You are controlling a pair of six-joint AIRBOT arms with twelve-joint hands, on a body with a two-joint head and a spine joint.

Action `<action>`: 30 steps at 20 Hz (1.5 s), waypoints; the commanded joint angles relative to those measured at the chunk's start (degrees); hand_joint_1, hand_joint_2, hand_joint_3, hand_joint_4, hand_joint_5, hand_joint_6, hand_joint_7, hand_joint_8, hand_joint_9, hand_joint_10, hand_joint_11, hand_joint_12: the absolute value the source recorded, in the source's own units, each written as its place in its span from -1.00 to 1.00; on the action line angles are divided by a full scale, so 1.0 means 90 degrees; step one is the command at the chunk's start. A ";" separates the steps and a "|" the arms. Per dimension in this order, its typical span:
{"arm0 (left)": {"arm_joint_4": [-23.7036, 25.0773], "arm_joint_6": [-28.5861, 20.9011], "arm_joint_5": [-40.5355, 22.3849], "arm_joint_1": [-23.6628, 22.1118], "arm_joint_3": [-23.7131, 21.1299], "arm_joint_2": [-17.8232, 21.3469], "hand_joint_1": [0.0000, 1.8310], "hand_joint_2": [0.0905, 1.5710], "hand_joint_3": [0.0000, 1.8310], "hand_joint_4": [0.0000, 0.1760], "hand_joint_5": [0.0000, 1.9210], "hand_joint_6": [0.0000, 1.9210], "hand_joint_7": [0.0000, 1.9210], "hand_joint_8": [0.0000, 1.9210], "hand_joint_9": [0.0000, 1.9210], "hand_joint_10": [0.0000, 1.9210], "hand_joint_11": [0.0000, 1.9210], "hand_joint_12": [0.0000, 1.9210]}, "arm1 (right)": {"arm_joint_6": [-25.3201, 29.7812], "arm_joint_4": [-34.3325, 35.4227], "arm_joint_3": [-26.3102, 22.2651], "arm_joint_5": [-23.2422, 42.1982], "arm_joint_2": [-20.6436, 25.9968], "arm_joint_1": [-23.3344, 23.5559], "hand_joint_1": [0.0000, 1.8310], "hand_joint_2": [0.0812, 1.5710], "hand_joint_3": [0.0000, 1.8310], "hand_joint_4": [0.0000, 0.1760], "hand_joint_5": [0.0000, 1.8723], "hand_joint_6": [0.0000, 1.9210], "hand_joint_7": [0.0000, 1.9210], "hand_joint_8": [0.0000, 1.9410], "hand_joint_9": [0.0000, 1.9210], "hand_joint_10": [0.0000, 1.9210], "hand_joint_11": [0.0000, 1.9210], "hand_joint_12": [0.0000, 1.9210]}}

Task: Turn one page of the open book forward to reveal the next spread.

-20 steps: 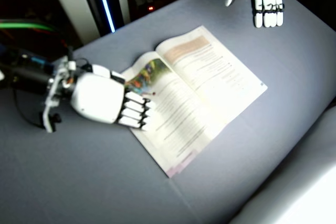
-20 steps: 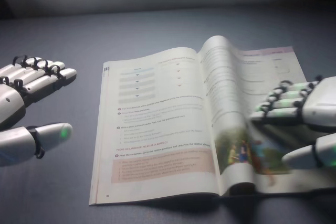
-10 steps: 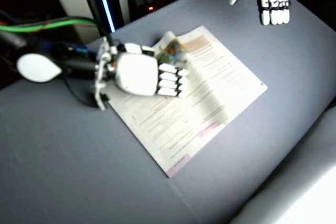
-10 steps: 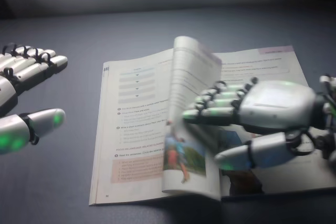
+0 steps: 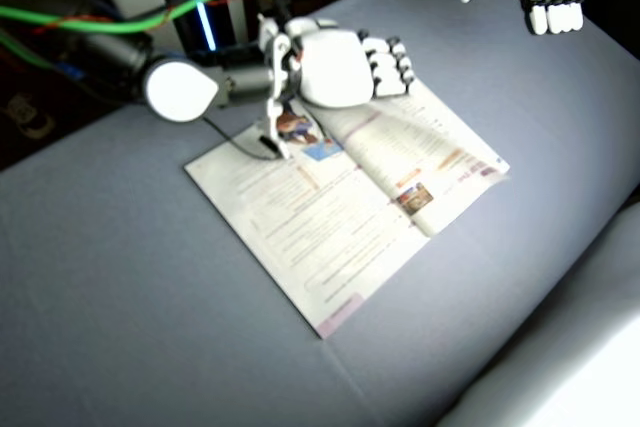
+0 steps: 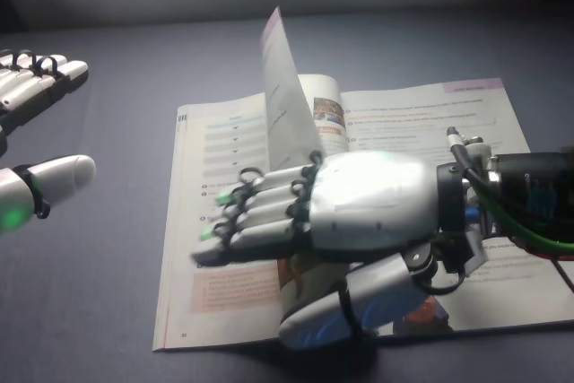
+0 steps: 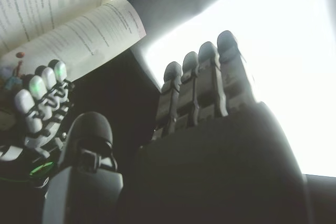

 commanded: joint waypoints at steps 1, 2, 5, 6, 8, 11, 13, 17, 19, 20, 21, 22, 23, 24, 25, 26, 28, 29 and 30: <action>-0.0065 -0.0023 -0.0811 -0.0049 0.0047 0.0027 -1.00 0.65 -1.00 -1.00 -0.86 -1.00 -0.89 -1.00 -0.89 -1.00 -0.91 -0.89 | 0.0034 0.0347 -0.0105 0.1035 0.0002 0.0166 -1.00 0.65 -0.99 -1.00 -0.75 -0.98 -0.76 -0.99 -0.79 -0.99 -0.89 -0.96; -0.0065 -0.0023 -0.0806 -0.0048 0.0044 0.0028 -1.00 0.65 -1.00 -1.00 -0.86 -1.00 -0.89 -1.00 -0.89 -1.00 -0.91 -0.89 | 0.0034 0.0255 -0.0201 0.1180 0.0006 0.0282 -1.00 0.65 -0.99 -1.00 -0.75 -0.98 -0.76 -0.99 -0.79 -0.99 -0.89 -0.96; -0.0054 -0.0023 -0.0780 -0.0048 0.0042 0.0021 -1.00 0.65 -1.00 -1.00 -0.85 -0.99 -0.89 -1.00 -0.88 -1.00 -0.90 -0.88 | 0.0034 0.0248 -0.0360 0.1623 0.0080 0.0483 -1.00 0.65 -1.00 -1.00 -0.83 -1.00 -0.82 -1.00 -0.86 -1.00 -0.90 -0.97; -0.0049 -0.0023 -0.0775 -0.0048 0.0043 0.0020 -1.00 0.66 -1.00 -1.00 -0.85 -1.00 -0.90 -1.00 -0.89 -1.00 -0.90 -0.88 | 0.0034 0.0269 -0.0373 0.1740 0.0081 0.0518 -1.00 0.64 -1.00 -1.00 -0.90 -1.00 -0.88 -1.00 -0.92 -1.00 -0.95 -0.98; -0.0032 -0.0024 -0.0785 -0.0049 0.0039 0.0023 -1.00 0.67 -1.00 -1.00 -0.86 -1.00 -0.91 -1.00 -0.91 -1.00 -0.92 -0.89 | 0.0034 0.0289 -0.0414 0.1863 0.0135 0.0545 -1.00 0.62 -1.00 -1.00 -0.91 -1.00 -0.90 -1.00 -0.94 -1.00 -0.94 -0.98; -0.0023 -0.0024 -0.0797 -0.0052 0.0026 0.0014 -1.00 0.68 -0.99 -1.00 -0.86 -1.00 -0.91 -1.00 -0.92 -1.00 -0.94 -0.89 | 0.0034 0.0401 -0.0524 0.1986 0.0368 0.0545 -1.00 0.64 -1.00 -1.00 -0.93 -0.99 -0.92 -1.00 -0.96 -1.00 -0.98 -1.00; -0.0041 -0.0025 -0.0815 -0.0047 0.0015 0.0005 -1.00 0.69 -0.99 -1.00 -0.87 -1.00 -0.91 -1.00 -0.93 -1.00 -0.94 -0.90 | 0.0031 0.0494 -0.0579 0.2007 0.0559 0.0545 -0.98 0.67 -1.00 -1.00 -0.95 -1.00 -0.96 -1.00 -0.97 -1.00 -0.99 -1.00; -0.0044 -0.0025 -0.0897 -0.0030 -0.0030 0.0012 -1.00 0.70 -0.99 -1.00 -0.87 -1.00 -0.91 -1.00 -0.93 -1.00 -0.95 -0.90 | -0.0031 0.0855 -0.0601 0.2003 0.0973 0.0462 -1.00 0.61 -1.00 -1.00 -0.92 -1.00 -0.89 -1.00 -0.97 -1.00 -1.00 -1.00; -0.0076 -0.0033 -0.1045 0.0046 -0.0088 0.0035 -1.00 0.71 -0.99 -1.00 -0.85 -0.99 -0.90 -0.99 -0.92 -1.00 -0.94 -0.89 | -0.0196 0.1237 -0.0606 0.2002 0.1175 0.0284 -1.00 0.66 -1.00 -1.00 -0.80 -0.99 -0.78 -0.99 -0.84 -0.98 -0.91 -0.96; -0.0112 -0.0057 -0.1172 0.0114 -0.0130 0.0051 -1.00 0.71 -0.99 -1.00 -0.86 -1.00 -0.90 -1.00 -0.92 -1.00 -0.94 -0.89 | -0.0346 0.1575 -0.0606 0.2000 0.1302 0.0128 -1.00 0.70 -1.00 -1.00 -0.76 -0.99 -0.74 -0.99 -0.81 -0.99 -0.88 -0.94; -0.0151 -0.0115 -0.1332 0.0185 -0.0170 0.0064 -1.00 0.72 -0.99 -1.00 -0.86 -1.00 -0.90 -0.99 -0.92 -1.00 -0.95 -0.89 | -0.0550 0.2002 -0.0607 0.2004 0.1435 -0.0087 -1.00 0.69 -1.00 -1.00 -0.72 -0.98 -0.71 -0.99 -0.78 -0.99 -0.87 -0.94; -0.0171 -0.0158 -0.1415 0.0225 -0.0185 0.0065 -1.00 0.72 -0.99 -1.00 -0.86 -1.00 -0.90 -0.99 -0.92 -1.00 -0.95 -0.90 | -0.0648 0.2230 -0.0608 0.2012 0.1487 -0.0207 -1.00 0.72 -0.99 -1.00 -0.73 -0.99 -0.73 -1.00 -0.82 -1.00 -0.91 -0.96; -0.0202 -0.0225 -0.1554 0.0270 -0.0204 0.0061 -1.00 0.71 -1.00 -1.00 -0.84 -0.99 -0.89 -0.99 -0.91 -1.00 -0.94 -0.89 | -0.0834 0.2736 -0.0609 0.2075 0.1632 -0.0435 -1.00 0.73 -0.99 -1.00 -0.75 -1.00 -0.75 -1.00 -0.84 -1.00 -0.93 -0.96; -0.0228 -0.0242 -0.1677 0.0284 -0.0230 0.0055 -1.00 0.68 -1.00 -1.00 -0.82 -0.99 -0.87 -0.98 -0.89 -0.99 -0.92 -0.88 | -0.0962 0.3178 -0.0610 0.2191 0.1743 -0.0646 -1.00 0.71 -1.00 -1.00 -0.79 -1.00 -0.80 -1.00 -0.86 -1.00 -0.90 -0.95; -0.0258 -0.0242 -0.1803 0.0284 -0.0266 0.0052 -1.00 0.68 -1.00 -1.00 -0.82 -1.00 -0.85 -0.99 -0.87 -0.99 -0.90 -0.86 | -0.1079 0.3637 -0.0614 0.2343 0.1857 -0.0874 -1.00 0.73 -1.00 -1.00 -0.78 -0.99 -0.82 -1.00 -0.86 -1.00 -0.98 -0.53; -0.0308 -0.0242 -0.1968 0.0292 -0.0308 0.0039 -1.00 0.67 -1.00 -1.00 -0.82 -1.00 -0.85 -1.00 -0.86 -0.99 -0.90 -0.85 | -0.1161 0.4058 -0.0615 0.2527 0.1947 -0.1099 -1.00 0.76 -1.00 -1.00 -0.75 -0.99 -0.79 -0.99 -0.81 -0.99 -1.00 -0.31; -0.0366 -0.0245 -0.2321 0.0316 -0.0385 -0.0023 -1.00 0.65 -1.00 -1.00 -0.86 -1.00 -0.88 -1.00 -0.90 -1.00 -0.95 -0.87 | -0.1291 0.4843 -0.0635 0.3009 0.2126 -0.1536 -1.00 0.75 -1.00 -1.00 -0.79 -0.99 -0.86 -0.99 -0.89 -0.99 -1.00 -0.56; -0.0358 -0.0289 -0.2451 0.0315 -0.0408 -0.0045 -1.00 0.64 -1.00 -1.00 -0.84 -0.99 -0.87 -0.99 -0.90 -1.00 -0.95 -0.87 | -0.1299 0.5182 -0.0636 0.3268 0.2199 -0.1732 -1.00 0.72 -1.00 -1.00 -0.81 -1.00 -0.85 -0.99 -0.89 -0.99 -1.00 -0.64; -0.0326 -0.0359 -0.2568 0.0315 -0.0425 -0.0057 -1.00 0.63 -1.00 -1.00 -0.82 -0.98 -0.85 -0.99 -0.90 -1.00 -0.96 -0.87 | -0.1312 0.5466 -0.0641 0.3528 0.2244 -0.1869 -0.95 0.71 -1.00 -1.00 -0.76 -1.00 -0.76 -0.99 -0.82 -0.99 -0.99 -0.60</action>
